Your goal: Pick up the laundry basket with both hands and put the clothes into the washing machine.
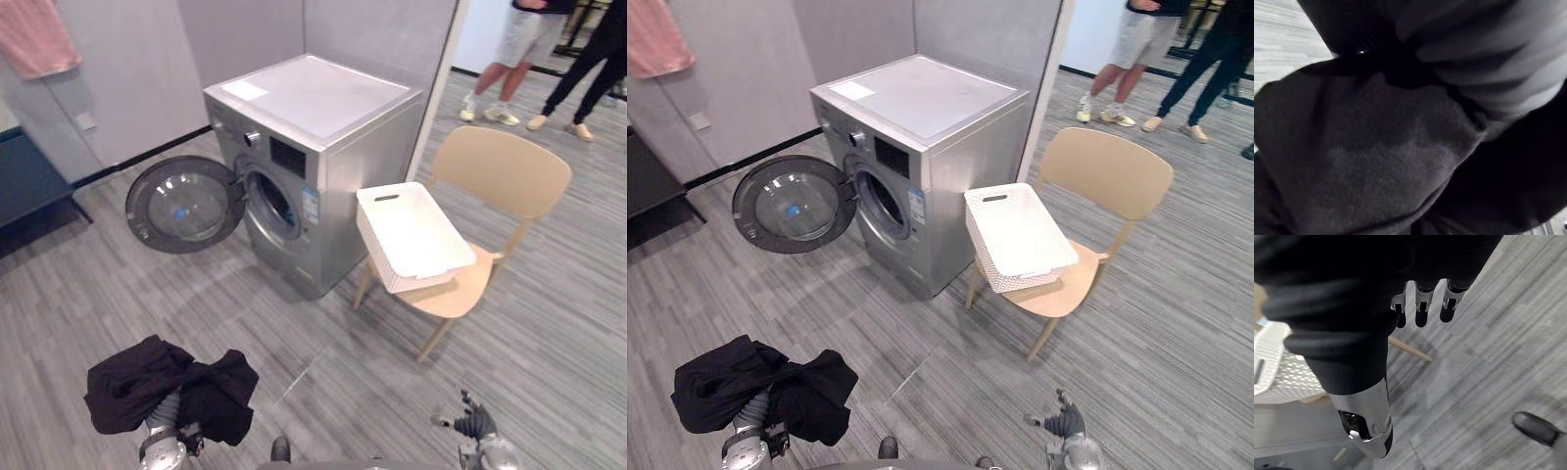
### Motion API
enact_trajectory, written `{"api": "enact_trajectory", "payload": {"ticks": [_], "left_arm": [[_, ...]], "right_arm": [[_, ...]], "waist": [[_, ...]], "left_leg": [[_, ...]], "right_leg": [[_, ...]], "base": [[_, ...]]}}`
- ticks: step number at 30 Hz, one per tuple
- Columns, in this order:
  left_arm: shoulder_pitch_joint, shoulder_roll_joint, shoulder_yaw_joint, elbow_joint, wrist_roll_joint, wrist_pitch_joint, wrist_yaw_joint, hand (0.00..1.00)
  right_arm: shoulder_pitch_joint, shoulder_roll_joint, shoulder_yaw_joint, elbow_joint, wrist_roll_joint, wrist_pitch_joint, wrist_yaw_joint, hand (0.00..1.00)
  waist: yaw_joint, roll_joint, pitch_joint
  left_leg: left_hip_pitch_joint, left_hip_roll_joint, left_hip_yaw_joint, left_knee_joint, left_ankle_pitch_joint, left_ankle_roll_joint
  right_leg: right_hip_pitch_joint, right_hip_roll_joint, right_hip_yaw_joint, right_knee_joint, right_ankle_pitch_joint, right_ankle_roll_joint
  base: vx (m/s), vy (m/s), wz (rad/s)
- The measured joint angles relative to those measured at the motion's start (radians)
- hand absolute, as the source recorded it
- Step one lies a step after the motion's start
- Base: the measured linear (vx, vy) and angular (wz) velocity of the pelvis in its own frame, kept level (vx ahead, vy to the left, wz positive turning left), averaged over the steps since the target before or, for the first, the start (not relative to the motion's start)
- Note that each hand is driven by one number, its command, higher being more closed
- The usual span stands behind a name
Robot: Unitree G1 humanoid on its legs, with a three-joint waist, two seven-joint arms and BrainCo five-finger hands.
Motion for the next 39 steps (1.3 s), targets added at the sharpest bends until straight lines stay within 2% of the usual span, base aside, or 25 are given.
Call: {"api": "enact_trajectory", "payload": {"ticks": [1,2,7,9,10,11,12,13,14,15,19,21,22,23,24,25,27,28,29,30,31,33,35,37,39], "left_arm": [[0.002,-0.013,-0.017,0.000,-0.001,0.001,0.000,1.00],[0.006,-0.017,-0.026,0.004,-0.001,0.001,0.002,1.00],[0.008,-0.006,-0.035,0.011,-0.005,0.001,0.007,1.00],[0.014,-0.008,-0.053,-0.001,-0.006,0.001,0.006,1.00],[0.012,-0.015,-0.056,-0.007,-0.007,0.004,0.006,1.00],[0.030,-0.014,-0.089,-0.045,-0.013,0.004,0.012,1.00],[0.035,-0.012,-0.096,-0.055,-0.013,0.004,0.015,1.00],[0.035,0.005,-0.116,-0.074,-0.013,0.004,0.020,1.00],[0.024,0.015,-0.120,-0.085,-0.013,0.003,0.024,1.00],[0.020,0.015,-0.120,-0.089,-0.013,0.003,0.026,1.00],[-0.032,0.013,-0.150,-0.086,-0.016,0.003,0.047,1.00],[-0.063,0.010,-0.166,-0.076,-0.015,0.002,0.045,1.00],[-0.071,0.002,-0.177,-0.073,-0.014,0.002,0.046,1.00],[-0.072,-0.016,-0.187,-0.070,-0.012,0.002,0.046,1.00],[-0.070,-0.018,-0.190,-0.073,-0.012,0.000,0.046,1.00],[-0.070,-0.025,-0.196,-0.074,-0.011,0.000,0.043,1.00],[-0.066,-0.057,-0.187,-0.079,-0.011,0.000,0.040,1.00],[-0.049,-0.067,-0.181,-0.085,-0.011,0.000,0.037,1.00],[-0.033,-0.068,-0.181,-0.091,-0.012,0.000,0.033,1.00],[-0.025,-0.068,-0.182,-0.094,-0.012,0.001,0.022,1.00],[-0.027,-0.069,-0.184,-0.095,-0.012,0.002,0.020,1.00],[-0.032,-0.084,-0.189,-0.112,-0.012,0.002,0.016,1.00],[-0.031,-0.092,-0.189,-0.133,-0.011,0.001,0.014,1.00],[-0.031,-0.092,-0.191,-0.140,-0.011,0.001,0.012,1.00],[-0.028,-0.093,-0.202,-0.141,-0.006,0.001,0.012,1.00]], "right_arm": [[-0.008,-0.008,-0.001,0.000,0.001,0.001,-0.002,0.00],[-0.022,-0.017,-0.002,0.008,0.007,0.002,-0.006,0.00],[-0.069,0.050,0.000,0.010,0.009,0.015,-0.012,0.00],[-0.065,0.057,0.000,0.003,0.008,0.020,-0.015,0.00],[-0.058,0.055,0.001,-0.010,0.009,0.021,-0.015,0.00],[-0.024,0.058,0.012,-0.050,0.011,0.020,-0.015,0.00],[-0.017,0.060,0.018,-0.056,0.012,0.019,-0.015,0.00],[-0.003,0.070,0.036,-0.061,0.023,0.019,-0.014,0.00],[0.003,0.084,0.049,-0.061,0.030,0.019,-0.013,0.00],[0.003,0.090,0.055,-0.061,0.031,0.019,-0.013,0.00],[0.009,0.100,0.056,-0.090,0.051,0.015,-0.017,0.00],[0.010,0.091,0.055,-0.081,0.050,0.016,-0.018,0.00],[0.010,0.083,0.053,-0.079,0.050,0.018,-0.019,0.00],[0.006,0.064,0.054,-0.085,0.050,0.018,-0.017,0.00],[0.003,0.062,0.059,-0.088,0.049,0.017,-0.017,0.00],[-0.004,0.060,0.057,-0.088,0.050,0.016,-0.017,0.00],[-0.014,0.058,0.052,-0.094,0.050,0.016,-0.013,0.00],[-0.013,0.059,0.063,-0.096,0.050,0.017,-0.013,0.00],[-0.014,0.065,0.081,-0.096,0.050,0.017,-0.014,0.00],[-0.018,0.077,0.087,-0.096,0.055,0.018,-0.017,0.00],[-0.019,0.080,0.087,-0.096,0.063,0.018,-0.019,0.00],[-0.013,0.084,0.088,-0.099,0.080,0.020,-0.023,0.00],[-0.005,0.089,0.088,-0.100,0.086,0.021,-0.031,0.00],[-0.003,0.089,0.088,-0.106,0.086,0.020,-0.040,0.00],[-0.003,0.087,0.088,-0.110,0.085,0.018,-0.041,0.00]], "waist": [[0.004,0.013,0.017],[0.002,0.035,0.022],[0.028,-0.012,0.056],[0.047,-0.042,0.077],[0.045,-0.040,0.089],[0.024,-0.039,0.103],[0.024,-0.040,0.103],[0.014,-0.039,0.109],[0.003,-0.050,0.112],[-0.005,-0.057,0.117],[-0.035,-0.060,0.128],[-0.041,-0.061,0.129],[-0.053,-0.055,0.133],[-0.060,-0.032,0.130],[-0.057,-0.020,0.131],[-0.059,-0.008,0.137],[-0.064,0.025,0.151],[-0.055,0.032,0.154],[-0.049,0.033,0.155],[-0.037,0.028,0.157],[-0.027,0.022,0.159],[-0.026,0.010,0.163],[-0.024,0.006,0.166],[-0.011,-0.001,0.165],[0.009,-0.001,0.161]], "left_leg": [[0.004,0.025,0.138,0.047,0.004,0.004],[0.005,0.035,0.165,0.051,0.065,-0.053],[-0.005,-0.003,0.121,0.094,0.008,-0.049],[-0.018,-0.018,0.109,0.180,-0.100,-0.049],[-0.016,-0.024,0.102,0.209,-0.123,-0.043],[0.005,-0.034,0.061,0.257,-0.171,-0.028],[0.012,-0.035,0.051,0.261,-0.178,-0.028],[0.035,-0.036,0.014,0.262,-0.196,-0.024],[0.049,-0.038,-0.025,0.252,-0.202,-0.022],[0.060,-0.042,-0.041,0.242,-0.203,-0.021],[0.136,-0.080,-0.149,0.206,-0.243,-0.022],[0.186,-0.098,-0.206,0.188,-0.261,-0.045],[0.221,-0.102,-0.254,0.191,-0.285,-0.076],[0.259,-0.077,-0.293,0.188,-0.302,-0.095],[0.265,-0.068,-0.298,0.197,-0.298,-0.102],[0.248,-0.058,-0.299,0.257,-0.291,-0.113],[0.149,0.011,-0.282,0.573,-0.243,-0.156],[0.070,0.075,-0.259,0.805,-0.115,-0.135],[0.016,0.127,-0.243,0.952,-0.108,-0.131],[-0.051,0.164,-0.209,1.072,-0.130,-0.098],[-0.079,0.168,-0.193,1.093,-0.137,-0.090],[-0.176,0.176,-0.113,0.999,-0.167,-0.059],[-0.198,0.147,-0.112,0.784,-0.190,-0.065],[-0.208,0.089,-0.189,0.548,-0.176,-0.086],[-0.205,0.049,-0.283,0.381,-0.143,-0.132]], "right_leg": [[-0.001,-0.013,-0.028,0.024,-0.010,0.012],[-0.007,-0.029,-0.050,0.065,-0.020,0.026],[0.036,-0.058,-0.079,0.038,-0.006,0.055],[0.039,-0.121,-0.074,0.139,-0.043,0.073],[0.029,-0.145,-0.048,0.212,-0.048,0.042],[-0.048,-0.182,0.126,0.450,-0.011,-0.054],[-0.073,-0.182,0.170,0.501,0.012,-0.060],[-0.151,-0.159,0.300,0.634,-0.007,-0.015],[-0.200,-0.104,0.346,0.686,-0.063,0.009],[-0.222,-0.079,0.353,0.687,-0.082,0.003],[-0.354,0.050,0.378,0.433,-0.082,0.026],[-0.365,0.073,0.411,0.227,0.000,0.012],[-0.350,0.076,0.430,0.193,0.121,-0.023],[-0.342,0.086,0.409,0.275,0.089,-0.073],[-0.342,0.081,0.392,0.310,0.052,-0.089],[-0.335,0.074,0.372,0.351,0.005,-0.098],[-0.245,0.116,0.332,0.345,-0.055,-0.129],[-0.166,0.162,0.333,0.303,-0.076,-0.148],[-0.111,0.194,0.346,0.273,-0.085,-0.163],[-0.052,0.219,0.369,0.230,-0.089,-0.171],[-0.027,0.222,0.383,0.209,-0.090,-0.172],[0.063,0.230,0.417,0.119,-0.088,-0.171],[0.124,0.236,0.439,0.075,-0.088,-0.170],[0.157,0.235,0.493,0.052,-0.091,-0.166],[0.169,0.237,0.554,0.052,-0.124,-0.121]], "base": [[0.18,0.130,0.87],[0.17,0.121,0.73],[0.15,0.081,0.26],[0.12,0.112,0.17],[0.13,0.197,0.58],[0.08,0.142,0.56],[0.19,0.151,0.80],[0.24,0.015,0.77],[0.29,0.016,0.85],[0.34,-0.007,0.79],[0.36,-0.061,0.88],[0.49,-0.158,1.18],[0.57,-0.234,1.14],[0.59,-0.229,0.99],[0.59,-0.230,0.68],[0.57,-0.232,0.53],[0.60,-0.281,0.23],[0.52,-0.243,-0.41],[0.59,-0.242,-0.70],[0.36,-0.118,-0.65],[0.49,-0.127,-0.65],[0.38,-0.066,-0.39],[0.38,0.047,-0.36],[0.37,0.111,-0.79],[0.34,0.224,-1.01]]}}
